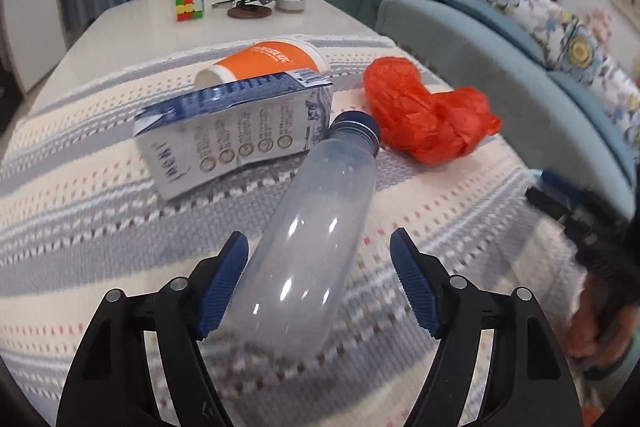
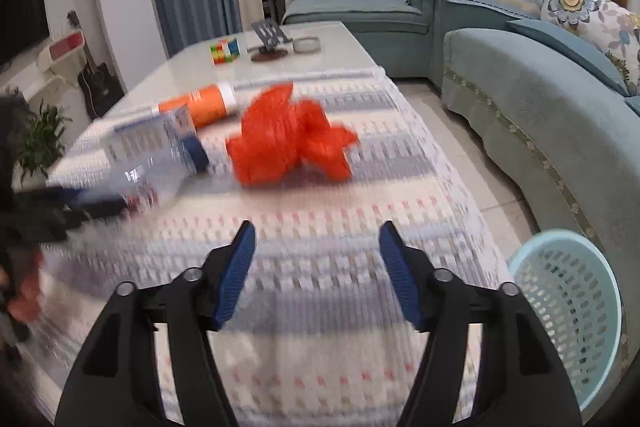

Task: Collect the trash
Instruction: 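Move both open tools back over the table toward the clear bottle, then grasp the clear plastic bottle with the left tool while the right grasps the red bag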

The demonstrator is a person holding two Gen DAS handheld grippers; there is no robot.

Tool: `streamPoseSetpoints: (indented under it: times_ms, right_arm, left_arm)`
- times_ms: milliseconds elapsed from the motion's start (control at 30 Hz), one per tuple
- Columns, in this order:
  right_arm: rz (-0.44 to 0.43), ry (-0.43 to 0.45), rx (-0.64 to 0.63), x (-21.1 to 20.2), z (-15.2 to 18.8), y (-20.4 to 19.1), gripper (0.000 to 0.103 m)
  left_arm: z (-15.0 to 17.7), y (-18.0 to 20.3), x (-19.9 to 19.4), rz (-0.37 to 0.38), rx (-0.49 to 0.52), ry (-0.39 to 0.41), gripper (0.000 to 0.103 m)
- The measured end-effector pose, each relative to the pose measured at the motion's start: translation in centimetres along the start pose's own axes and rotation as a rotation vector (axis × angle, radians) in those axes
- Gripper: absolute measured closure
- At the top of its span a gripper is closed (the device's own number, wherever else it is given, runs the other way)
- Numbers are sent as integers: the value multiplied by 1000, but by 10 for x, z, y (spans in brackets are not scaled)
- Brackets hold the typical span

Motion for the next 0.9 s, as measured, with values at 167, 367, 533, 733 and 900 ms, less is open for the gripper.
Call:
streamPoseSetpoints:
  times_ms: [167,367,533,733,900]
  right_arm:
    - [36,51,-23,26,-38,-14,18]
    - [37,16,-19,62,-47,-16,17]
    - [33,-62,13,89,-37,-9,17]
    - [-12,-96,-2,100,-40,-12,46]
    - [-27,-77,-29,97,-39,-18,66]
  left_arm:
    - [2,4,9,-70,0,48,49]
    - [11,-2,0,-31,-55,131,56]
    - [8,-12,-1,42,-113,147,57]
    - [8,-9,0,54,-103,140,57]
    - [6,-5,2,42,-91,137,57]
Point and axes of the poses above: each gripper's, at about its wrist camera, not at the fingertips, and x roughly the way its jaws point, y to its right, z to its underside, the point moved 3 cm from there along x, roughly the way its jaws point
